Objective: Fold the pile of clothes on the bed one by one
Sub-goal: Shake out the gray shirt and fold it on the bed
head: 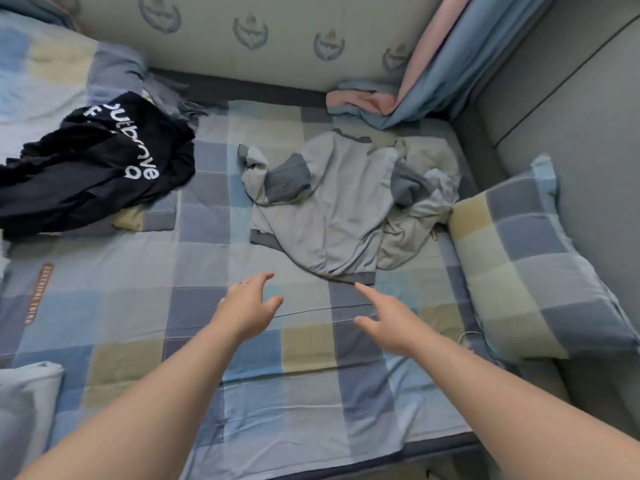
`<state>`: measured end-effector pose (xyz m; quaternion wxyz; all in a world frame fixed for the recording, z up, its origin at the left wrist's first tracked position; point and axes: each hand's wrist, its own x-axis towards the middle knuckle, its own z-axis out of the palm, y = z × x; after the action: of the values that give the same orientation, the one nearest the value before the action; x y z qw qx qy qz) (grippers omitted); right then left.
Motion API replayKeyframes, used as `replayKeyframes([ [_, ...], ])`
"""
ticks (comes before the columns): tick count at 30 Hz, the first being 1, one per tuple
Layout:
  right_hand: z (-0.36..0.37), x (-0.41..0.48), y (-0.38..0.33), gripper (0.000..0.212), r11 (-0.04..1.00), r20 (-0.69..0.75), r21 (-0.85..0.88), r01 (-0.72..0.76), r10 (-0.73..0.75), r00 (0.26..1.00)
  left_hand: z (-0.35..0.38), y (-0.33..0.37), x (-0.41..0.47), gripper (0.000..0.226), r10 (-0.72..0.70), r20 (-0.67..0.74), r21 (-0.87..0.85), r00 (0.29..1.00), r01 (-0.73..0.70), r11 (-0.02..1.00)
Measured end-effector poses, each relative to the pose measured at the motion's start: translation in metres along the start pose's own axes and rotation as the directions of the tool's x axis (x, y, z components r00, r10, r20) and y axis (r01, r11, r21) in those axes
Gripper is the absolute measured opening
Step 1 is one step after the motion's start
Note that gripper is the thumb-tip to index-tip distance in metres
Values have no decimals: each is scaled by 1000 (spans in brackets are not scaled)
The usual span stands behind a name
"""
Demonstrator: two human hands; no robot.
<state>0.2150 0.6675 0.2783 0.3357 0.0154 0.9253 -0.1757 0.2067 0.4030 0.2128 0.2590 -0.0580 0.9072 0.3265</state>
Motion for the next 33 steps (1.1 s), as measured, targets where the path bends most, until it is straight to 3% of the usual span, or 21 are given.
replayKeyframes([
  [5,2,15,95,66,996,14,66,-56,56,998,65,53,41,58,-16,131,197,991,-10,980],
  [10,56,95,163,67,985,6,163,-49,49,999,131,44,127,57,4,204,414,979,-90,906],
  [15,116,216,211,72,989,-72,146,-26,37,997,196,8,229,64,102,182,515,978,-183,837],
  [18,144,288,230,74,994,-206,84,-65,81,975,232,-13,289,78,212,130,557,969,-248,792],
  [22,167,361,235,76,1000,-280,2,-31,30,960,272,-31,343,86,151,83,563,985,-171,809],
  [28,191,403,225,36,997,-462,43,-60,73,884,300,-21,366,55,170,-118,591,978,-68,804],
  [31,178,406,218,30,989,-413,124,-84,129,902,286,-19,371,30,227,-181,559,957,-90,825],
  [33,159,395,212,25,988,-344,108,-109,140,929,277,-16,361,22,185,-221,497,958,-53,866],
])
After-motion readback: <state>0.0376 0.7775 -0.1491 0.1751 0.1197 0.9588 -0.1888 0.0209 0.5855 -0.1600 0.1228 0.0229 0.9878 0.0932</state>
